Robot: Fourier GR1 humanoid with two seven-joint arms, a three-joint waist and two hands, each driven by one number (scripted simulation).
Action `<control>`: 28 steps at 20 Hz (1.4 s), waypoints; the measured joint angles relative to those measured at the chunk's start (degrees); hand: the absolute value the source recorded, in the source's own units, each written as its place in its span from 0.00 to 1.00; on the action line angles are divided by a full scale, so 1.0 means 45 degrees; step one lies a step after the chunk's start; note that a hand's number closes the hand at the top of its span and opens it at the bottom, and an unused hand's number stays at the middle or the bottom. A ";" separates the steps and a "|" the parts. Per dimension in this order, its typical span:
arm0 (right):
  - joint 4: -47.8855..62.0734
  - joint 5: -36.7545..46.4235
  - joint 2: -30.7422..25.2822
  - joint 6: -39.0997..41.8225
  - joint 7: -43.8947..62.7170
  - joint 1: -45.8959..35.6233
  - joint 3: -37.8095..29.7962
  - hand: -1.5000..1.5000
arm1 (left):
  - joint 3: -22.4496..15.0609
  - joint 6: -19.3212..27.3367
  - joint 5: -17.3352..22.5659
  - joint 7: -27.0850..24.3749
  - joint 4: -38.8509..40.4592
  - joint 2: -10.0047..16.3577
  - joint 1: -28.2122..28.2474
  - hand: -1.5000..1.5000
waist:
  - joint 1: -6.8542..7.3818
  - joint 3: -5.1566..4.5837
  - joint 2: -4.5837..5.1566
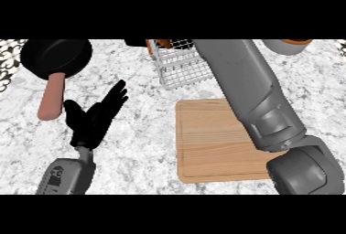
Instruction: Pick the croissant from the cutting board and place it in the tiered basket
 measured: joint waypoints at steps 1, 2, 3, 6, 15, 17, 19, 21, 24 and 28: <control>0.0227 -0.0179 0.0018 -0.0124 -0.0306 -0.0150 -0.0017 0.00 | -0.0112 0.0064 -0.0088 -0.0051 -0.0033 -0.0104 0.0054 0.50 | 0.0021 0.0000 0.0002; 0.0456 -0.0471 0.0033 -0.0274 -0.0726 -0.0190 0.0062 0.00 | -0.0133 0.0059 -0.0090 -0.0033 0.0065 -0.0154 -0.0081 0.50 | 0.0057 -0.0002 0.0003; 0.0677 -0.0643 0.0044 -0.0503 -0.1026 -0.0314 0.0073 0.00 | -0.0174 0.0074 -0.0122 -0.0001 0.0061 -0.0179 -0.0074 0.50 | 0.0099 -0.0003 0.0011; 0.1037 -0.0928 0.0068 -0.1444 -0.1759 -0.0717 -0.0047 0.00 | -0.0248 0.0097 -0.0214 -0.0029 0.0057 -0.0215 -0.0057 0.50 | 0.0127 -0.0007 0.0023; 0.1538 -0.1702 -0.0709 -0.3656 -0.1847 -0.0919 -0.1299 0.00 | -0.0015 0.0281 -0.0215 -0.0172 0.0116 -0.0256 0.0176 0.50 | -0.0374 -0.0001 -0.0103; 0.1584 -0.1776 -0.1351 -0.3420 -0.1702 -0.0645 -0.1431 0.00 | 0.0072 0.0303 -0.0197 -0.0137 -0.0024 -0.0177 0.0346 0.50 | -0.0524 0.0006 -0.0151; 0.1491 -0.1796 -0.1876 -0.2936 -0.1536 -0.0253 -0.1402 0.00 | 0.0193 0.0271 -0.0157 -0.0033 -0.0153 -0.0033 0.0427 0.50 | -0.0703 0.0010 -0.0220; 0.1235 -0.1956 -0.2564 -0.2028 -0.1679 0.0338 -0.1443 0.00 | 0.0331 0.0279 -0.0096 -0.0072 -0.0088 0.0003 0.0500 0.50 | -0.0883 0.0016 -0.0266; 0.0714 -0.2168 -0.3487 -0.0414 -0.1725 0.1060 -0.1367 0.00 | 0.0344 0.0383 -0.0165 -0.0028 -0.0222 -0.0009 0.0658 0.50 | -0.1034 0.0021 -0.0323; -0.0101 -0.2541 -0.4952 0.2200 -0.1893 0.2201 -0.1285 0.00 | 0.0646 0.0237 0.0003 -0.0148 -0.0179 0.0216 0.0848 0.50 | -0.1275 0.0019 -0.0401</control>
